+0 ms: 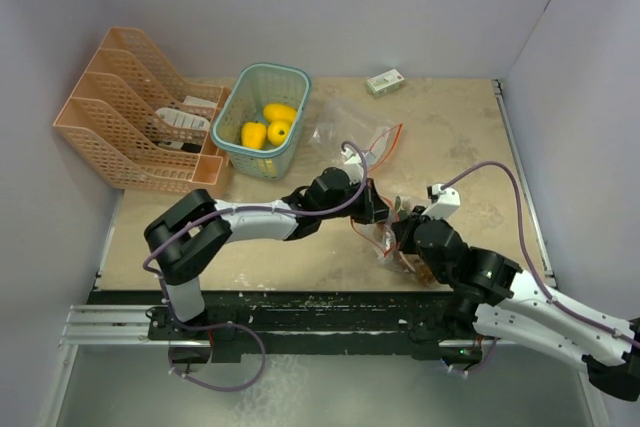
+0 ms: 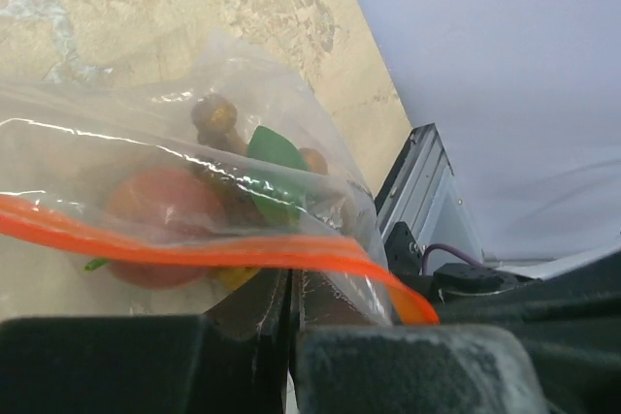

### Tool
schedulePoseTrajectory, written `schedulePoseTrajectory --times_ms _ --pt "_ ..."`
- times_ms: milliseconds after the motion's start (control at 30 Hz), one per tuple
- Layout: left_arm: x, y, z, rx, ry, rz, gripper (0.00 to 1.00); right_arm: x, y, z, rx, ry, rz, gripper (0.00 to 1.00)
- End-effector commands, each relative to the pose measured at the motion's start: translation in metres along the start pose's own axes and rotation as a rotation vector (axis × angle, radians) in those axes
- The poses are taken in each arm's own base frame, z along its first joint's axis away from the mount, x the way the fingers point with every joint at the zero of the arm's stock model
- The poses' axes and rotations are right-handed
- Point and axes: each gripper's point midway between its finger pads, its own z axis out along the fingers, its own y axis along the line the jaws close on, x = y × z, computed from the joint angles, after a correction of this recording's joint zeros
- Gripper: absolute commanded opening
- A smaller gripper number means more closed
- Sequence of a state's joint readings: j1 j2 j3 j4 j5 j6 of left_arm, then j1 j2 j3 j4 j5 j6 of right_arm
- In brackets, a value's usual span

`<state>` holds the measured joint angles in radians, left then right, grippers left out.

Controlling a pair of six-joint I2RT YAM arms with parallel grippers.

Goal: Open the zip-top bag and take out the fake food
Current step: Pick up the fake fruit from the zipper food storage bag.

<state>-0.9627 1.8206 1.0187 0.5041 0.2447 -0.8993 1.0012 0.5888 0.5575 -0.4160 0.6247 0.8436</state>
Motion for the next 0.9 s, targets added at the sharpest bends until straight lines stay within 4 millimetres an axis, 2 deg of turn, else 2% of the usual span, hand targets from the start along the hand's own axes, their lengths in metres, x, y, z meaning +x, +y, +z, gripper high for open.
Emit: schedulePoseTrajectory --times_ms 0,200,367,533,733,867 --pt "-0.012 -0.011 -0.023 0.0 -0.041 0.052 0.0 -0.009 -0.012 0.001 0.088 -0.038 0.002 0.0" --pt "-0.003 0.008 -0.047 -0.094 -0.03 0.081 0.0 -0.005 -0.015 0.012 0.154 -0.02 -0.038 0.0" --pt "0.003 0.027 -0.071 -0.154 -0.025 0.08 0.0 -0.015 -0.014 0.018 0.177 -0.031 -0.062 0.0" --pt "0.003 0.02 -0.093 -0.148 -0.033 0.083 0.0 -0.024 -0.022 0.038 0.165 -0.01 -0.068 0.0" --pt "-0.012 0.0 -0.121 -0.148 -0.077 0.113 0.0 -0.003 -0.023 0.064 0.177 0.067 -0.099 0.0" --pt "-0.026 -0.002 -0.135 -0.182 -0.106 0.131 0.0 0.007 -0.024 0.068 0.156 0.073 -0.09 0.0"
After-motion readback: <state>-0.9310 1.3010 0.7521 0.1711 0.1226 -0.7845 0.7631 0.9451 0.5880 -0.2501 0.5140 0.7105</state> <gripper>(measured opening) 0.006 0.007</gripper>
